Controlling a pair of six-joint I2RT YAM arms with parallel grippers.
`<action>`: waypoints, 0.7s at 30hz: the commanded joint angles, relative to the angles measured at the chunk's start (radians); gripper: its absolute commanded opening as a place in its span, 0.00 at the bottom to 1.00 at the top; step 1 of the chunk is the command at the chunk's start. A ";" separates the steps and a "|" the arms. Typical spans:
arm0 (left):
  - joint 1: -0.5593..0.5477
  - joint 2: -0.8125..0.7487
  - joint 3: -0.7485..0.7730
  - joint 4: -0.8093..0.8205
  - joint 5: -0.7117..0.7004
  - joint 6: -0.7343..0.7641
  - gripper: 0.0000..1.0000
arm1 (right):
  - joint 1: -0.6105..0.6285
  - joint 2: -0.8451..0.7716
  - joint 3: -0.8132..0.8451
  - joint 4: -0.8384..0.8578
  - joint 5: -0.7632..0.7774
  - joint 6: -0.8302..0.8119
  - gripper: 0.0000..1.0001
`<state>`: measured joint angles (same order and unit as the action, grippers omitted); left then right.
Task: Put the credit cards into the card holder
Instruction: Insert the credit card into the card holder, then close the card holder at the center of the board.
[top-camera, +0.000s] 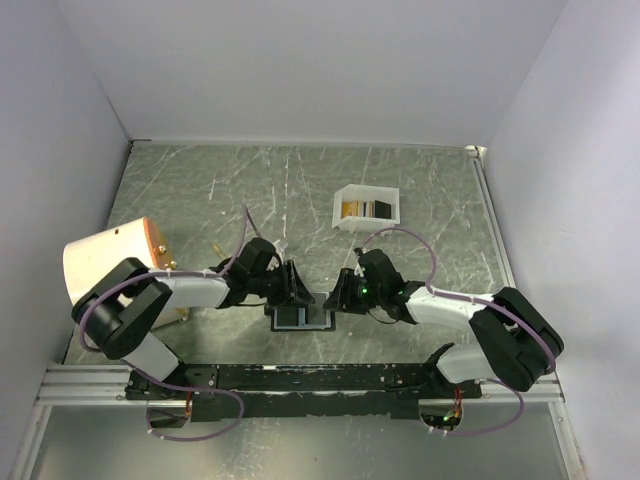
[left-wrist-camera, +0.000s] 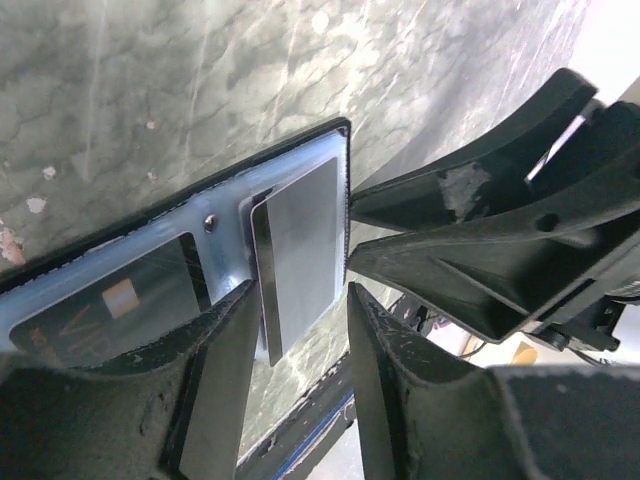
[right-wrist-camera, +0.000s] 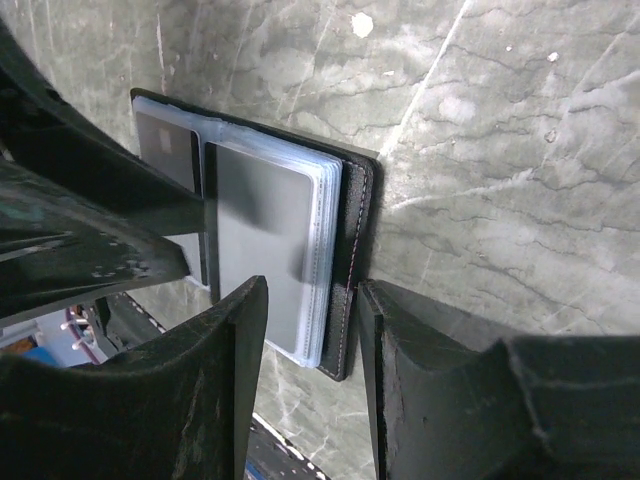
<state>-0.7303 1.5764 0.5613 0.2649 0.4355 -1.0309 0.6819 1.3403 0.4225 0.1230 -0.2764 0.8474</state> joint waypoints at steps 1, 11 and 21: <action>-0.005 -0.070 0.066 -0.148 -0.094 0.062 0.52 | 0.004 -0.018 0.012 -0.024 0.025 -0.021 0.41; -0.004 -0.203 0.141 -0.496 -0.337 0.164 0.60 | 0.002 -0.025 0.014 -0.035 0.029 -0.025 0.41; -0.004 -0.267 0.123 -0.645 -0.471 0.192 0.68 | 0.002 -0.032 0.022 -0.042 0.029 -0.021 0.44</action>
<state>-0.7303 1.3144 0.6796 -0.3023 0.0402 -0.8696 0.6819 1.3296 0.4244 0.0967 -0.2619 0.8333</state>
